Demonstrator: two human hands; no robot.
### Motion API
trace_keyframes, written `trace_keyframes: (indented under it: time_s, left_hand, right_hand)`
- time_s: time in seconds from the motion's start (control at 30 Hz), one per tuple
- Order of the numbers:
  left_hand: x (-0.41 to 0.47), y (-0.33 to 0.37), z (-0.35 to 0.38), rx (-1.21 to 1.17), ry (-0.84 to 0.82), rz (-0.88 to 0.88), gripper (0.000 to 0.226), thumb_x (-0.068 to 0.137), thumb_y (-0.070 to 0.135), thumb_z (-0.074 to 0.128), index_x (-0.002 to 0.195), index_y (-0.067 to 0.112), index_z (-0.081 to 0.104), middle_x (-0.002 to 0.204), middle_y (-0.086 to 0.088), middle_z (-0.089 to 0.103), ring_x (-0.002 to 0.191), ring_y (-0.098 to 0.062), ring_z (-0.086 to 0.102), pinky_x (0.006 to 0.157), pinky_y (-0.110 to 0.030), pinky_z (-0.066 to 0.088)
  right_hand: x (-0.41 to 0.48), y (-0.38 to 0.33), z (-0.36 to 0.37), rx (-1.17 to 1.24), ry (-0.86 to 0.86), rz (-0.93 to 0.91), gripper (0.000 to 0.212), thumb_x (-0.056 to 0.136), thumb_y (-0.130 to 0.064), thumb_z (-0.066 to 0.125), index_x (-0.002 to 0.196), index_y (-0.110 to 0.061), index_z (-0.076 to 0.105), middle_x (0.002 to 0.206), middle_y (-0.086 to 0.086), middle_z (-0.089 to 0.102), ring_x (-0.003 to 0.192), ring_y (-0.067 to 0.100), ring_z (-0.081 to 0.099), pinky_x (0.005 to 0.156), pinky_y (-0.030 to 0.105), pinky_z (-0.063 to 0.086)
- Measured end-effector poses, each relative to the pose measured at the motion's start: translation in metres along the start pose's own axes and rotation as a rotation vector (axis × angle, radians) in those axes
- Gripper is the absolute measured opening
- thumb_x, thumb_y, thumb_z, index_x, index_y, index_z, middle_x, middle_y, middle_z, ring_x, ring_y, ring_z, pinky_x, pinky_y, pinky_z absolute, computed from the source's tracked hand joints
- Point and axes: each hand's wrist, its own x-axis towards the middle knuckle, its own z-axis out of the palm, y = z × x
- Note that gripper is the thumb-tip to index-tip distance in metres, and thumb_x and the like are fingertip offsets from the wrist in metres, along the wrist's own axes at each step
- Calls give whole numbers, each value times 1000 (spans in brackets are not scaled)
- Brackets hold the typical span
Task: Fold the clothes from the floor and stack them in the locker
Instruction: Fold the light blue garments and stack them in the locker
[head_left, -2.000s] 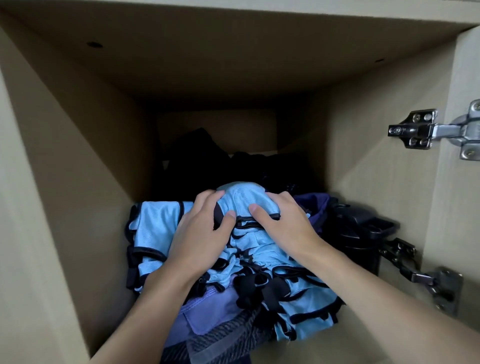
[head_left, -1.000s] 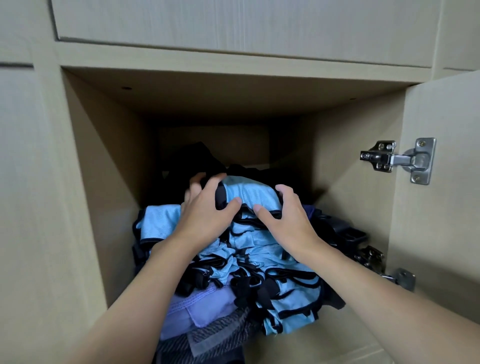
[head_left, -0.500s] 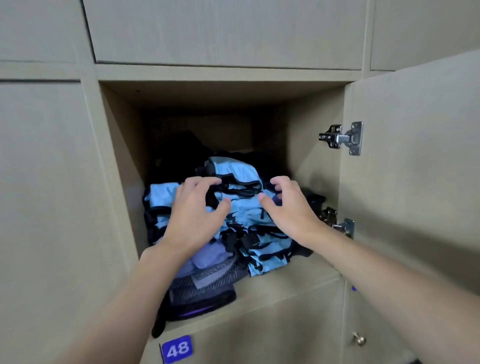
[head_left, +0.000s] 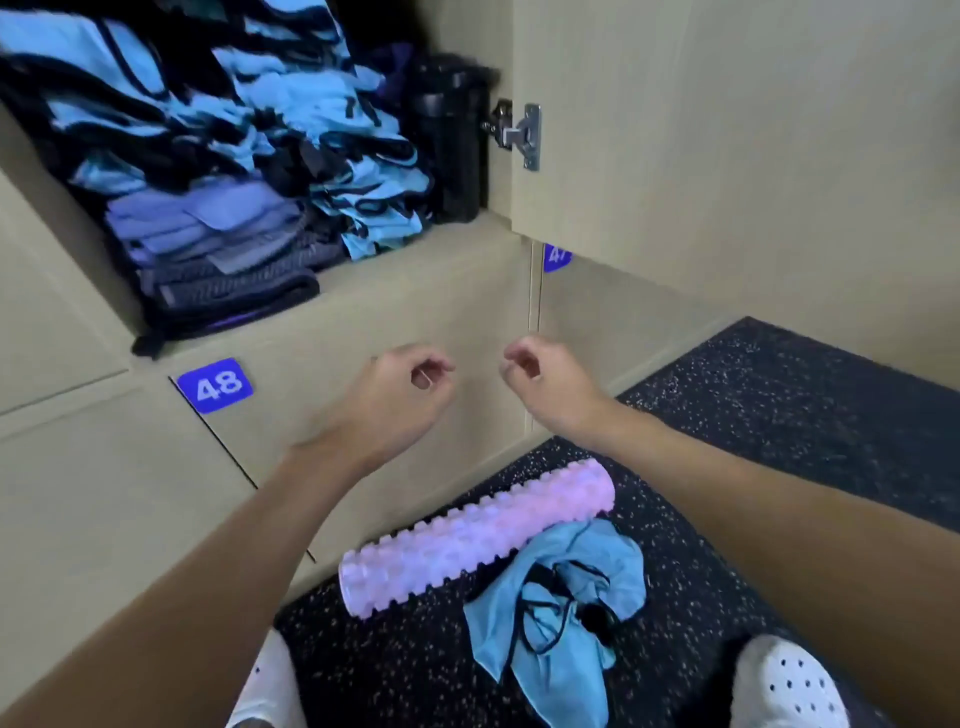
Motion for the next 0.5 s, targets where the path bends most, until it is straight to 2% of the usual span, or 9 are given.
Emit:
trace_keyframes:
  time_s: [0.13,0.23,0.33,0.43,0.5]
  left_hand:
    - [-45,-46,79,19,-226,-145,15,88,18,66,85,33,64,78,19,63,77,-10,62,77,-25,49]
    - [-84,-86,134,42,-394,-268,11,88,26,66,90,37,62,83,16,66,80,-10,64,80,-31,54]
    - [-119,-125,182,88,-523,-361,9,93,31,65,101,29,63,99,8,66,95,-16,64,87,-39,54]
    - [-152,-156,219,147,-624,-439,41,96,34,63,133,21,54,132,0,53,121,-20,55,98,-35,47]
    - [-165,-170,236,147,-639,-469,57,94,32,66,145,21,43,142,-2,44,127,-22,50,103,-36,43]
  right_hand:
    - [-55,75,29,-16,-127,178,16,96,-11,57,105,0,64,90,8,61,84,20,53,75,25,40]
    - [-94,133,58,-22,-204,299,18,97,-17,57,108,-4,62,92,6,61,85,20,55,71,23,39]
    - [-130,188,85,-49,-286,411,23,97,-22,58,113,-7,62,108,9,66,102,24,62,81,29,43]
    - [-167,228,108,-76,-355,486,37,96,-26,60,129,-10,57,130,5,60,122,20,54,98,29,42]
    - [-184,246,117,-129,-404,482,46,96,-30,59,138,-14,52,139,1,53,129,17,49,106,30,38]
